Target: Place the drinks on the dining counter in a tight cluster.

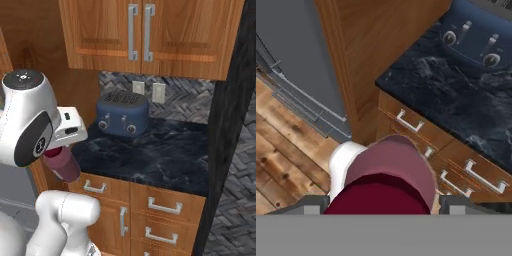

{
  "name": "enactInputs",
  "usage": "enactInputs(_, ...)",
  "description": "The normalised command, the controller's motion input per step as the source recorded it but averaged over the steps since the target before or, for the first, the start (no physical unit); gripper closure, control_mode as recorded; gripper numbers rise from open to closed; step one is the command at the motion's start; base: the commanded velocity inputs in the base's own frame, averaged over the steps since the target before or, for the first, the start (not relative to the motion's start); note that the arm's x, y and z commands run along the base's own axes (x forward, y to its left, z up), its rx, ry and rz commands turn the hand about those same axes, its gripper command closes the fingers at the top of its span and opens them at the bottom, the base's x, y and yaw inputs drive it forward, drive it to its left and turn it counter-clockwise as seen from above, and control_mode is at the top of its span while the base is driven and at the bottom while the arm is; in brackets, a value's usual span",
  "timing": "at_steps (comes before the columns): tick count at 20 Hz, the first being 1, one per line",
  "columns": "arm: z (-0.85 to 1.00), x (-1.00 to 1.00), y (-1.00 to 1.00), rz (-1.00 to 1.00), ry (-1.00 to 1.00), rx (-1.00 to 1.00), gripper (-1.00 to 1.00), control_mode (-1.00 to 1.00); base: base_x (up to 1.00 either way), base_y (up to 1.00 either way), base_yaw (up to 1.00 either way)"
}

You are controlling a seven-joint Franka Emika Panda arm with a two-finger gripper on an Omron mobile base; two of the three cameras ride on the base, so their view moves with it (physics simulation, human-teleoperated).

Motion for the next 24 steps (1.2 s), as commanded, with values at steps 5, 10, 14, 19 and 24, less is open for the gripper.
enactInputs(5, 0.0, 0.0, 0.0, 0.0, 0.0, 0.0, 1.0, 1.0, -1.0, -0.17, -0.14)
enactInputs(10, 0.0, 0.0, 0.0, 0.0, 0.0, 0.0, 1.0, 1.0, -0.9, 0.0, -0.55)
enactInputs(14, 0.0, 0.0, 0.0, 0.0, 0.0, 0.0, 1.0, 1.0, -0.39, 0.01, -0.85)
enactInputs(19, 0.0, 0.0, 0.0, 0.0, 0.0, 0.0, 1.0, 1.0, -0.02, 0.01, -0.98)
enactInputs(24, 0.0, 0.0, 0.0, 0.0, 0.0, 0.0, 1.0, 1.0, 0.0, 0.0, -1.0)
